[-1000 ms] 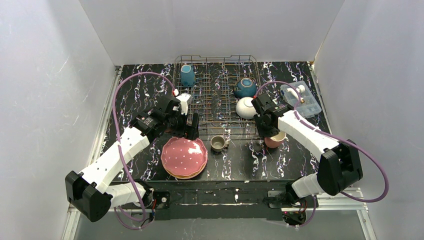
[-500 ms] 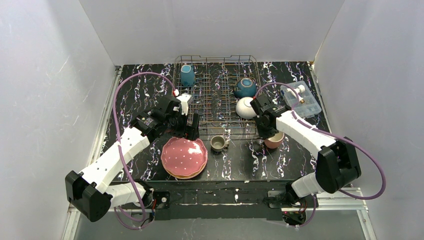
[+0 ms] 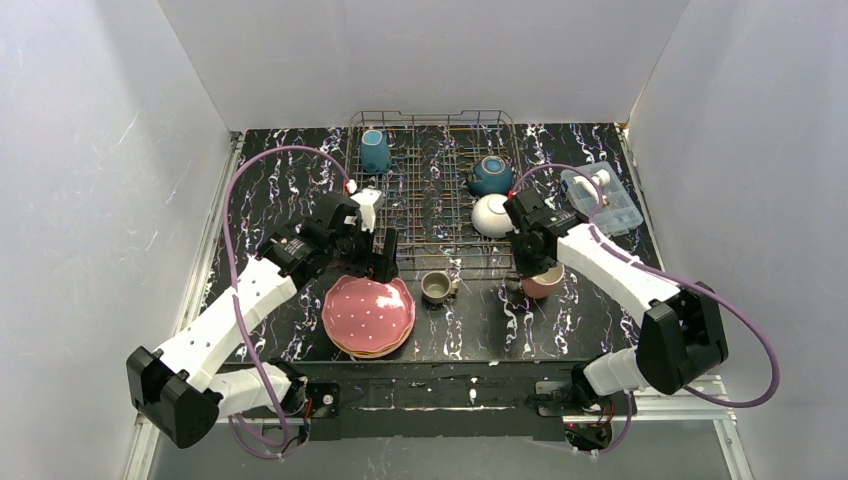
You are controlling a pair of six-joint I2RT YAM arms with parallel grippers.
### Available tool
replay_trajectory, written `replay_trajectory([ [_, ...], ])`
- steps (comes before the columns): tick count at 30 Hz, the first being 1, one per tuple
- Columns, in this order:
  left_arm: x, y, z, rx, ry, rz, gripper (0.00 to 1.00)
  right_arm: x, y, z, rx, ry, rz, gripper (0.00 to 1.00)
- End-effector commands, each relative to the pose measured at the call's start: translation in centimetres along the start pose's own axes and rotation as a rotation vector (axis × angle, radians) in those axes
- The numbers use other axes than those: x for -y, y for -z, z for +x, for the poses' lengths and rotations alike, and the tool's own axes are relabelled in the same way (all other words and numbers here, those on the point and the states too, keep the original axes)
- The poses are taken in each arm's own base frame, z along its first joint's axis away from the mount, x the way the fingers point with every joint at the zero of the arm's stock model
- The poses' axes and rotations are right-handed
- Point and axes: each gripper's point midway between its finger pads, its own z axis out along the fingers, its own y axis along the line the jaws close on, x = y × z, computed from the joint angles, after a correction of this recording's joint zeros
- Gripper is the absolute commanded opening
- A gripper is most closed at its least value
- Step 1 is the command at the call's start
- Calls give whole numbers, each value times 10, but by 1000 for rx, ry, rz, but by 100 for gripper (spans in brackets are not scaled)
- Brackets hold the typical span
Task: Load the mixed dishes into the dish rack
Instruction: Pick up the cup at the center of the board.
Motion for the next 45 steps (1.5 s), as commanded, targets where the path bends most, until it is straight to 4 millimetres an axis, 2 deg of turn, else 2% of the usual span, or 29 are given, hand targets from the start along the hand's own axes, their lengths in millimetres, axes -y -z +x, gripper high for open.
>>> replay_trajectory([
  [1, 1, 8, 0, 21, -14, 3, 98, -8, 24, -14, 85, -36, -70, 1],
  [9, 4, 12, -2, 38, -16, 21, 98, -28, 57, -27, 163, -64, -219, 1],
  [12, 6, 15, -4, 55, -11, 32, 98, -47, 78, -33, 208, -80, -346, 1],
  [17, 26, 25, -10, 108, -6, 140, 98, -86, 144, -57, 365, -127, -655, 1],
  [22, 50, 42, -22, 178, 31, 267, 98, -113, 196, -79, 499, -210, -901, 1],
  [27, 65, 48, -23, 210, 80, 360, 98, -119, 219, -88, 563, -254, -1004, 1],
  [38, 98, 62, -33, 275, 209, 587, 98, -119, 270, -98, 692, -347, -1188, 1],
  [45, 107, 73, -46, 351, 295, 695, 98, -114, 294, -99, 765, -437, -1303, 1],
])
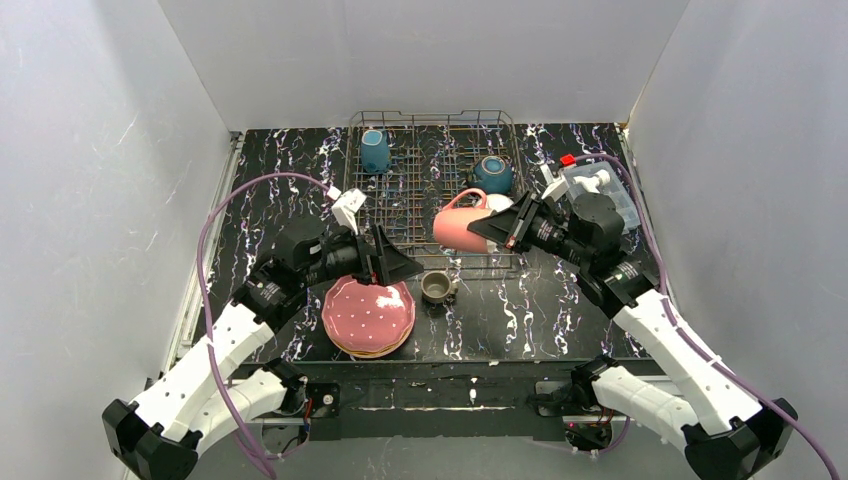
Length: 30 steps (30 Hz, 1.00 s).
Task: Load the mixed dishes into the dish rack
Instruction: Pick up the cup at the center of the board.
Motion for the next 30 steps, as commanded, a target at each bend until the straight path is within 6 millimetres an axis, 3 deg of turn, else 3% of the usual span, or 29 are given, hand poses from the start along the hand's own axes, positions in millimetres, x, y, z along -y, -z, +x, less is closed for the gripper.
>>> replay_trajectory([
  [1, 28, 4, -18, 91, 46, 145, 98, -66, 19, -32, 158, -2, -267, 1],
  [16, 37, 6, -38, 235, 163, 258, 98, -85, 25, -33, 237, -156, -450, 1],
  [30, 43, 14, -55, 363, 248, 377, 98, -121, 3, 8, 234, -200, -572, 1],
])
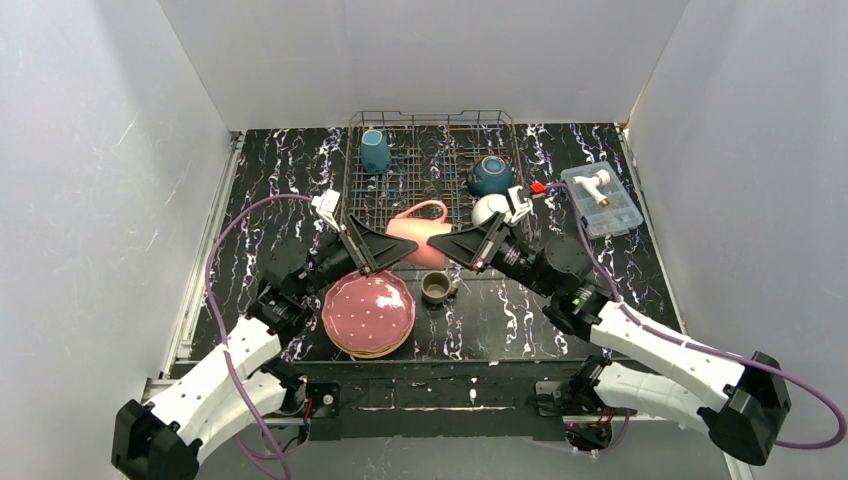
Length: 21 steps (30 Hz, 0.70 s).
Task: Load the mixed dishes into the dish rack
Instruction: Pick up the cup at the center of the board.
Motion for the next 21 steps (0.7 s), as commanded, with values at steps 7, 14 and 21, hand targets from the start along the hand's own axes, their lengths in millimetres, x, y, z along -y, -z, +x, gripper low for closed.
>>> replay_trajectory([
  [7, 36, 12, -20, 109, -45, 149, 98, -65, -4, -13, 123, 13, -256, 1],
  [14, 46, 14, -21, 117, -55, 190, 98, -66, -3, -18, 160, -13, -260, 1],
  [21, 60, 17, -25, 131, -86, 232, 98, -66, -6, -13, 144, -20, -255, 1],
])
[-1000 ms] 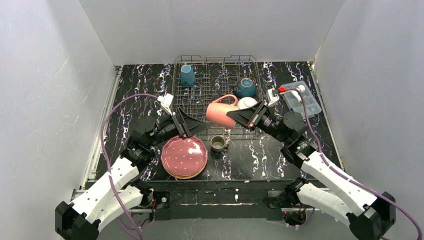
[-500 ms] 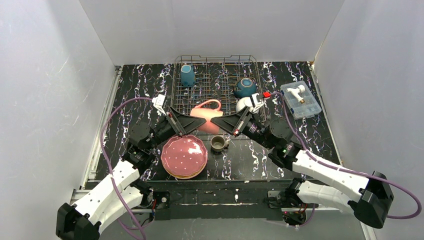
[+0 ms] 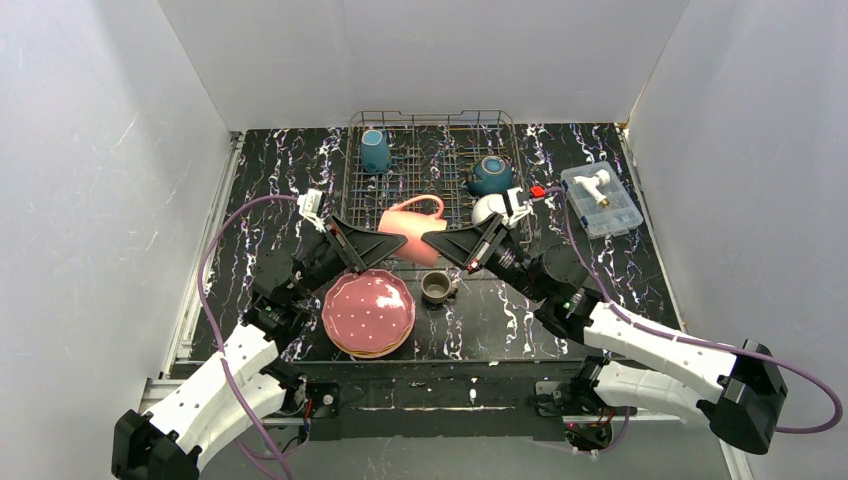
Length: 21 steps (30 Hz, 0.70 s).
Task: Load the mixed dishes into the dish rack
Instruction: Pick up the cup at the center of the board.
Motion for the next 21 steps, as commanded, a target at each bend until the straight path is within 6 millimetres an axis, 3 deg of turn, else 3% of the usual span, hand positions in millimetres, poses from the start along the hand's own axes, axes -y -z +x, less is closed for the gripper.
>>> replay_trajectory([
  [1, 32, 2, -10, 34, -66, 107, 98, -47, 1, -17, 79, -6, -161, 1],
  [21, 32, -2, -18, 62, -113, 100, 98, -64, 8, -12, 78, 1, -193, 1],
])
